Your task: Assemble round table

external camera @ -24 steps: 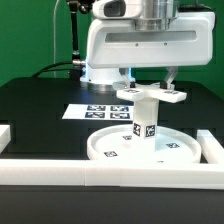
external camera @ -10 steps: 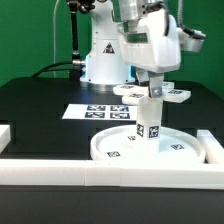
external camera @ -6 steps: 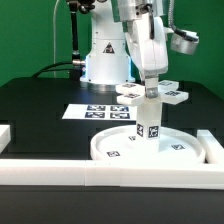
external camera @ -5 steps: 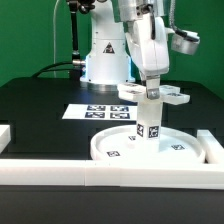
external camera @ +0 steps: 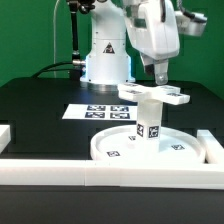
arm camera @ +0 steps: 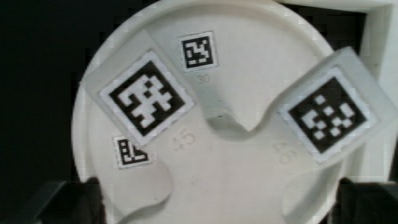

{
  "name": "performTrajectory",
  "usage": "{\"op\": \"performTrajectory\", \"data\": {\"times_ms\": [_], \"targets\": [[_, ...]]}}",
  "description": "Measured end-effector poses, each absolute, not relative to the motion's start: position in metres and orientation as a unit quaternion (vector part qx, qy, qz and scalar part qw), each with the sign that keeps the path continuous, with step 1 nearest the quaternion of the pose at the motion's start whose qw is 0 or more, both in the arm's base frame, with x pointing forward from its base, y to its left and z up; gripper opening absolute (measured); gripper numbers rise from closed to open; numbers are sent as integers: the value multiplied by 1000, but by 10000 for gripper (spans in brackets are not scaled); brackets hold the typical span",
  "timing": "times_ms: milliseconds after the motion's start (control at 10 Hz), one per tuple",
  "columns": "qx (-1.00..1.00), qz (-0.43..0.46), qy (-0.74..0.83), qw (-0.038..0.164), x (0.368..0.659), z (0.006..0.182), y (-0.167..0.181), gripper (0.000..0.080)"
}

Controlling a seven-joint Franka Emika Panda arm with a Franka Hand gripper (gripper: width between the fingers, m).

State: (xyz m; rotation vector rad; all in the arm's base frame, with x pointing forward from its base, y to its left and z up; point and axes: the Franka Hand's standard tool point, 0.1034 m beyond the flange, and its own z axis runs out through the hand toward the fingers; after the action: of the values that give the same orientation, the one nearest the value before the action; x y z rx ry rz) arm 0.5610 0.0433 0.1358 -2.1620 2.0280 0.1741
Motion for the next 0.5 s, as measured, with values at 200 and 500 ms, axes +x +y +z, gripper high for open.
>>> {"op": "performTrajectory", "data": {"times_ms": [200, 500], "targets": [[-737, 58, 668, 84, 560, 132, 44, 649], [-815, 54, 573, 71, 556, 130, 49, 649]]}}
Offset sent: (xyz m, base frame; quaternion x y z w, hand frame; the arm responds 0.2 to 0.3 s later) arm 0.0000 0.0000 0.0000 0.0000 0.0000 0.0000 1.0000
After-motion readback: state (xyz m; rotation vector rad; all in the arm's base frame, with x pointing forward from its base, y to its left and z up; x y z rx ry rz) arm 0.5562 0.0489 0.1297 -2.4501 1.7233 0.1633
